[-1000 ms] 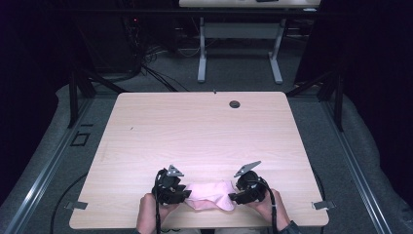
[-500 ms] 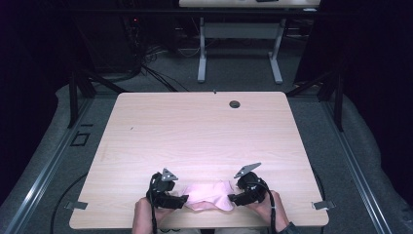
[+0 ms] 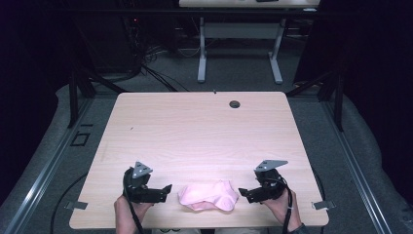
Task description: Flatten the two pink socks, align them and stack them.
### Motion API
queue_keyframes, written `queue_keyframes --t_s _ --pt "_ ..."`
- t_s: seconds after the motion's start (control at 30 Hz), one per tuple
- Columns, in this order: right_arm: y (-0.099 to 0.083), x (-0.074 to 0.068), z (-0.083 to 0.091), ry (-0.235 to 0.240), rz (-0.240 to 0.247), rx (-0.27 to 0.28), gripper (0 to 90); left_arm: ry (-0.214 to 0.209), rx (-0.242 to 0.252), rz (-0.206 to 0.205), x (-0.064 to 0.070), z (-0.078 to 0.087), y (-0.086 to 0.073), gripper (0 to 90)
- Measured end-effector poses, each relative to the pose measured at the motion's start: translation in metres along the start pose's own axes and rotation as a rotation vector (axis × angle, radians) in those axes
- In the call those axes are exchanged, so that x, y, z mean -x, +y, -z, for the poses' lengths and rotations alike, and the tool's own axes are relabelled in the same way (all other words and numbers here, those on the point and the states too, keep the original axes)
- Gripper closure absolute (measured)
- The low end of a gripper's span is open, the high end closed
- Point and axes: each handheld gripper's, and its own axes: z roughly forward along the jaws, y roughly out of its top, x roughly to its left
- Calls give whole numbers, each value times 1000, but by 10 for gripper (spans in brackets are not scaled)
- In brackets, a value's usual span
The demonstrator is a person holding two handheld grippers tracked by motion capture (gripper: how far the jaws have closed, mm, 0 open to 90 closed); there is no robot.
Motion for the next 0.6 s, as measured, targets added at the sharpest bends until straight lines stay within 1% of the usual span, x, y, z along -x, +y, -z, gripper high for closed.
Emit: queue_keyframes --t_s 0.07,0.1,0.13,0.17,0.23,0.33,0.37,0.4,0.43,0.47,0.53,0.6 --pt "-4 6 5 -22 -16 15 43 26 7 16 -10 3 -5 3" --pt "-7 9 8 -29 -24 23 34 43 14 32 -17 4 -9 2" --pt "-10 13 10 -40 -42 33 23 50 17 41 -20 5 -12 2" --pt "-12 16 12 -47 -48 30 13 60 13 49 -25 5 -15 2" --pt "-18 23 16 -69 -64 43 0 87 14 70 -35 6 -23 2" --pt "-28 33 20 -106 -91 51 0 112 -1 94 -49 4 -33 2" --pt "-35 40 21 -125 -111 47 0 116 -11 107 -55 2 -37 2" --pt "-35 40 21 -125 -111 47 0 124 -18 116 -59 1 -40 2" --pt "-38 44 21 -138 -116 43 0 139 -23 118 -62 -1 -43 2" --pt "-42 47 20 -152 -132 51 0 147 -29 123 -65 -3 -46 2" --pt "-50 55 18 -166 -145 53 0 165 -33 123 -70 -7 -50 2" --pt "-56 61 15 -183 -155 40 0 169 -37 126 -73 -11 -53 2"
